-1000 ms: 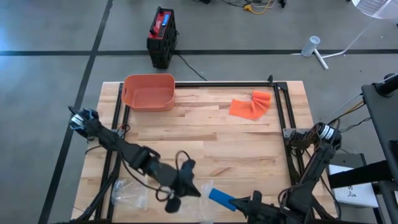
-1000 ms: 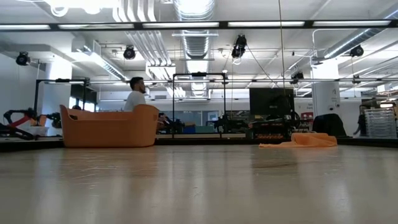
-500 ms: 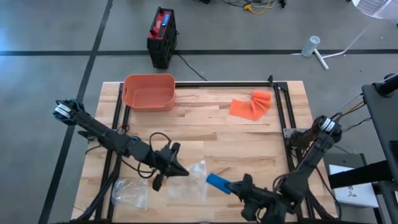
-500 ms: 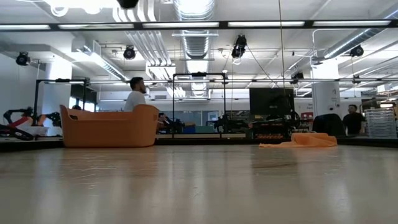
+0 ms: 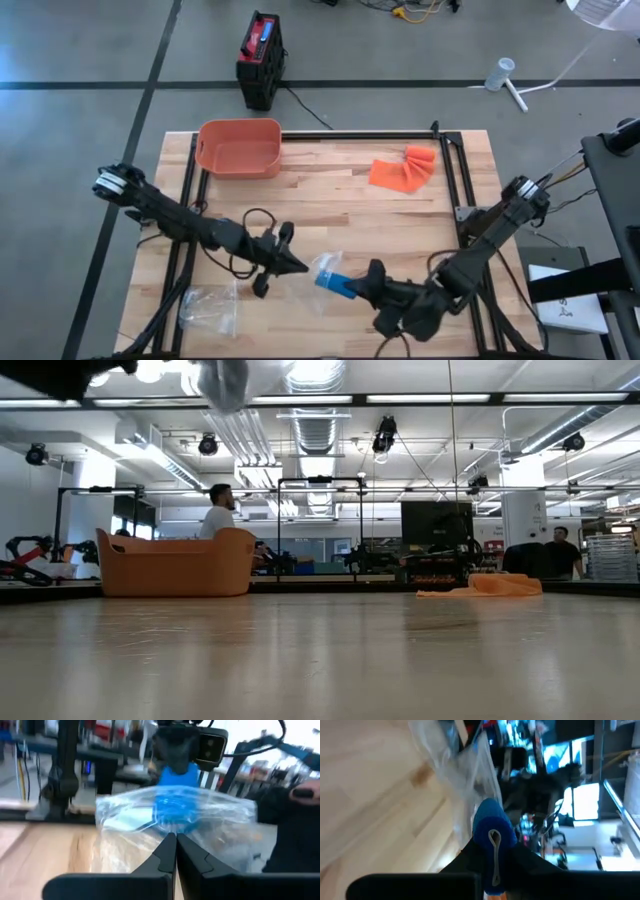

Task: Roll bandage
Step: Put the rolled blue bandage into the transparent zip bag

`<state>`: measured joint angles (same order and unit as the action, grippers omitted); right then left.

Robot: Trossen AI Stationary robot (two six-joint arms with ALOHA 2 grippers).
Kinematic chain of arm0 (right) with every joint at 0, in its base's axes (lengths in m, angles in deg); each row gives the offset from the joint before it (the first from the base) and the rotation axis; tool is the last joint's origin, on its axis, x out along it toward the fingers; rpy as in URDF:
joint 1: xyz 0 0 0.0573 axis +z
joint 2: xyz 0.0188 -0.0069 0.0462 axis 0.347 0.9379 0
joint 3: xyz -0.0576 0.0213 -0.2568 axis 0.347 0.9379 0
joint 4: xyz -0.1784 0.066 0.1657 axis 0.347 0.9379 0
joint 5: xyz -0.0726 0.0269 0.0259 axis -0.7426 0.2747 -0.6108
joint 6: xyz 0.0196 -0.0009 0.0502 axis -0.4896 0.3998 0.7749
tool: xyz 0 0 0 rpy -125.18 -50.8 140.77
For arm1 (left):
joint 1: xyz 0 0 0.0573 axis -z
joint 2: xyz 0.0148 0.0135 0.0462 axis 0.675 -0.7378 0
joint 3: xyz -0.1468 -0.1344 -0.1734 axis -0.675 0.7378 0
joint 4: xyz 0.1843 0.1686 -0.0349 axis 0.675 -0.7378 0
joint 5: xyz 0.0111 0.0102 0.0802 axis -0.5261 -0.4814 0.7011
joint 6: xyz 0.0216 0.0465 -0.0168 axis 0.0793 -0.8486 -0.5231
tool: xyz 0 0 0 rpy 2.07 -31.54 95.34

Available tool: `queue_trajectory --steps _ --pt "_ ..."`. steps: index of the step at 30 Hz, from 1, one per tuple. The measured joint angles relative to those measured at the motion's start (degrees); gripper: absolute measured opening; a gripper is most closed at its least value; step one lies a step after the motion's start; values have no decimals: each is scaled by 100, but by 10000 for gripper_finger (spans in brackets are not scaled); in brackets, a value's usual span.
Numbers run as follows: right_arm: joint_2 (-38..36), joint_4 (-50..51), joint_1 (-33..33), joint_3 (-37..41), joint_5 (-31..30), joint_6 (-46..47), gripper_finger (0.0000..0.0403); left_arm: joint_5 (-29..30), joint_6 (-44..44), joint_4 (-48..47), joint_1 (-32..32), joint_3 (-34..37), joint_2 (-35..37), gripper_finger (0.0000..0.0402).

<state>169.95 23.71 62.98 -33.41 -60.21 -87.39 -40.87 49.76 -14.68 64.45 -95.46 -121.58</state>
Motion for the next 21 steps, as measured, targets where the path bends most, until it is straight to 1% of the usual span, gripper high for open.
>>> queue_trajectory --steps 3,5,7,10,15,18,19,20,21 --pt "-260 -57 -17 -8 370 -12 26 -275 -38 1284 -132 355 -270 0" --pt "-388 -60 -146 -8 893 143 26 -336 -55 1974 -201 483 -508 0" --pt "-460 -51 -340 -8 1482 388 26 -496 -46 2324 -296 467 -815 0" --pt "-492 89 -643 -8 1956 670 26 -767 75 2406 -352 221 -1280 0" --pt "-464 716 -969 -15 2272 901 26 -1176 145 2364 -356 -280 -1863 0" --pt "-466 1038 -1014 -17 2304 1201 26 -1172 209 2364 -362 -352 -1995 0" --pt "-478 1079 -1024 -21 2410 1302 26 -1161 217 2418 -359 -371 -2051 0" --pt "-504 1104 -1033 -21 2600 1414 26 -1083 231 2486 -354 -391 -2107 0" --pt "-536 1107 -1043 -18 2929 1546 26 -1016 244 2597 -351 -398 -2160 0"
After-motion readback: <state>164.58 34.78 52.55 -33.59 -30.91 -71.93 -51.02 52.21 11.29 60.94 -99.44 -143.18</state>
